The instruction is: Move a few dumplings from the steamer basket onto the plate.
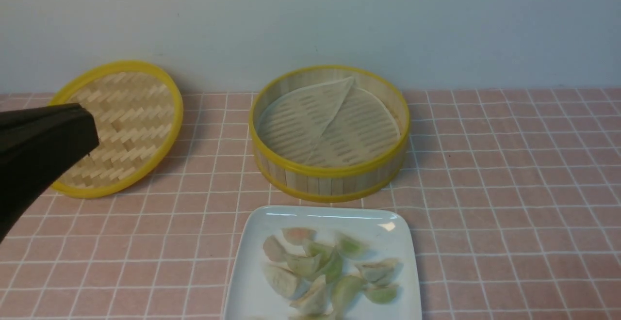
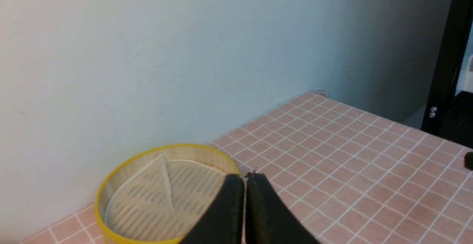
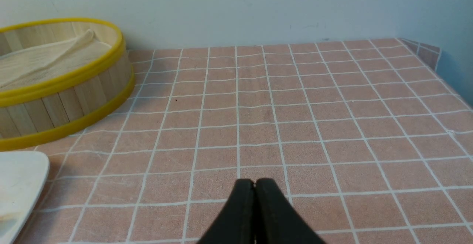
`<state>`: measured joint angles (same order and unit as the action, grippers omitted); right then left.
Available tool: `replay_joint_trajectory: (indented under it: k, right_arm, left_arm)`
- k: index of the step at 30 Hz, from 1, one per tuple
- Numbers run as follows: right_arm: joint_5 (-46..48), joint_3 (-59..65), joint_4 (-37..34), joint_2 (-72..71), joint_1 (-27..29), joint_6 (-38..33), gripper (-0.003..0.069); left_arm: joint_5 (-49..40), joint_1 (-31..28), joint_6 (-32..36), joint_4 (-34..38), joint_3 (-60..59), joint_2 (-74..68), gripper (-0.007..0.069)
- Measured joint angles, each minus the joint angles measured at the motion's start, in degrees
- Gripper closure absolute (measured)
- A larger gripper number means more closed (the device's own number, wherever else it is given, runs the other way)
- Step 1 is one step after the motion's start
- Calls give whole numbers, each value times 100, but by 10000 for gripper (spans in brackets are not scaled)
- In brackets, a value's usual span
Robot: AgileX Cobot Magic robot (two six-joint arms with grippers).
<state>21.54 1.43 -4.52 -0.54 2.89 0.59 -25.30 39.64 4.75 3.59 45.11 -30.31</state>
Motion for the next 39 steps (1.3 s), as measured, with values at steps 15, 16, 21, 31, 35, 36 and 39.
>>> replay_joint_trajectory:
  k: [15,16,21,31,35,36,39]
  right_arm:
    - [0,0,0,0,0,0,673]
    - [0,0,0,0,0,0,673]
    - [6,0,0,0,0,0,673]
    - [6,0,0,0,0,0,673]
    - [6,0,0,0,0,0,673]
    - [6,0,0,0,0,0,673]
    - [6,0,0,0,0,0,673]
  left_arm:
    - [786,-3279,-5,4,-4101,2755,631]
    - [786,-3542,-5,9,-4447,2994,631]
    - [434,-3841,-5,9,-4666,3088,631]
    - [373,-3842,-5,9,-4672,3088,631]
    - [366,-3842,-5,9,-4672,3088,631]
    - [366,-3842,-5,9,-4672,3088,631]
    - [364,-3842,-5,9,-4672,3088,631]
